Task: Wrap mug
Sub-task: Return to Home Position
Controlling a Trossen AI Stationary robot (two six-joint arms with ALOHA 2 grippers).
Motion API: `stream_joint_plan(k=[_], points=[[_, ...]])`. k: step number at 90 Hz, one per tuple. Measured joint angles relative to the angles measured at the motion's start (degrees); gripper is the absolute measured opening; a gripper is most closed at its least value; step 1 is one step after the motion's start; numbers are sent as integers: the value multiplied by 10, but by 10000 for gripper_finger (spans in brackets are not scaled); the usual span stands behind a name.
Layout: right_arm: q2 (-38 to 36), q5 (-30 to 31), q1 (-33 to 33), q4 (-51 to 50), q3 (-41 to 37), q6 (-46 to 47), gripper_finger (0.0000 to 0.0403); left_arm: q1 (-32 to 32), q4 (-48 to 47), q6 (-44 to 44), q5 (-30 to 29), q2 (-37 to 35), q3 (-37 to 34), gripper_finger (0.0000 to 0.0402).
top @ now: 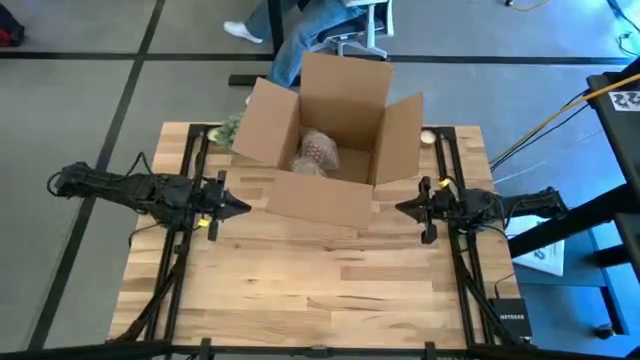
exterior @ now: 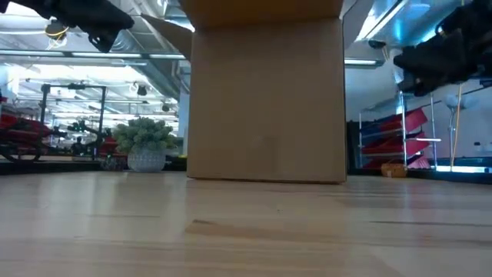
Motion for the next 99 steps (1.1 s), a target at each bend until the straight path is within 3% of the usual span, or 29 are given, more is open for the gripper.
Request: stream_joint_plan(k=[12,31,47,63,76,99], points=[[10,10,0,-4,1,-13,7,3,53,-3,32,-17,-43,6],[16,-3,0,-7,1,12,7,8,147,-5,9,-67,-146,6],[16,-5,0,-8,1,13,7,9,221,21,39,-124,-219,6],[16,-5,0,-8,1,13,7,13,223,20,53,-207,-272,6],[16,-5,0,-8,1,13,7,41,179,14,4,-265,-278,6],[16,-5,0,-8,1,13,7,101,174,35,13,-284,-278,6]])
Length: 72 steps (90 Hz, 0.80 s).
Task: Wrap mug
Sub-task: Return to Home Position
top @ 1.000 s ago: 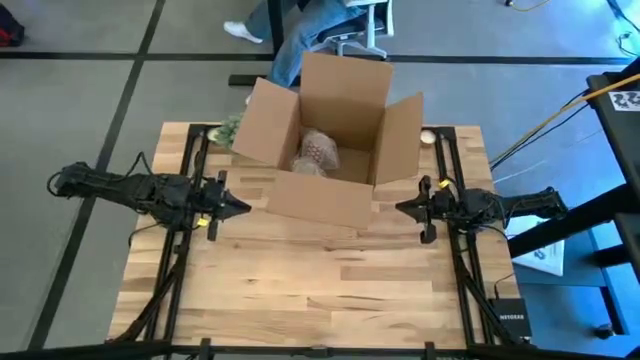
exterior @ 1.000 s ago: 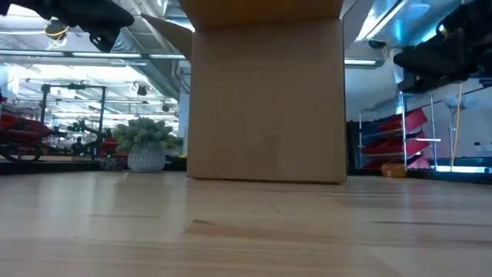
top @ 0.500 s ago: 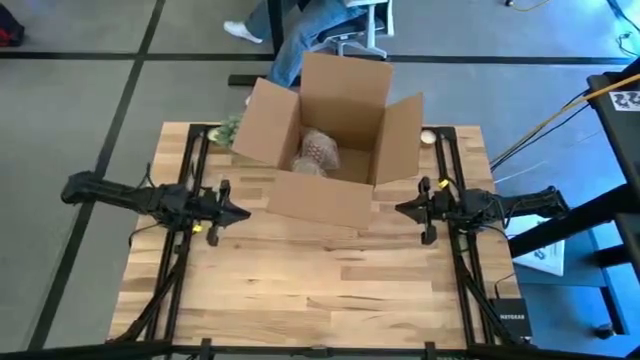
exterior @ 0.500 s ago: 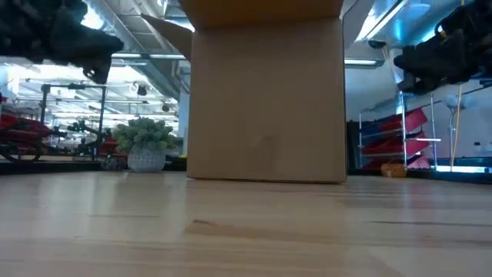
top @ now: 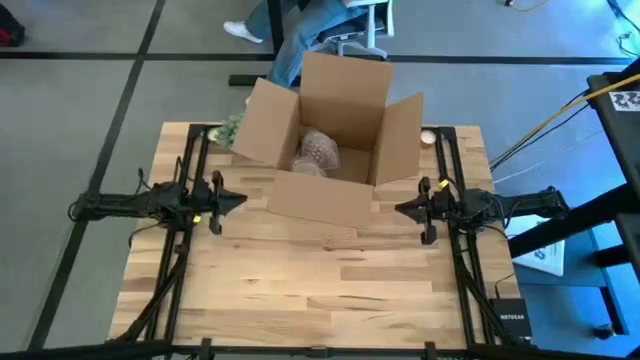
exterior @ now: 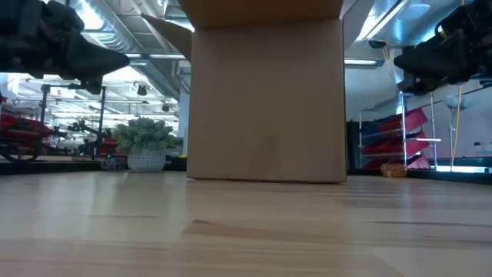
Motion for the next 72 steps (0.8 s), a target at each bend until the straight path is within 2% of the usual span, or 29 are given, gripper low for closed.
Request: stream_joint_plan(k=[11,72], points=[[0,0,0,0,0,0,7,14,-3,2,20,0,0,6],[0,0,0,0,0,0,7,24,-3,23,20,1,0,6]])
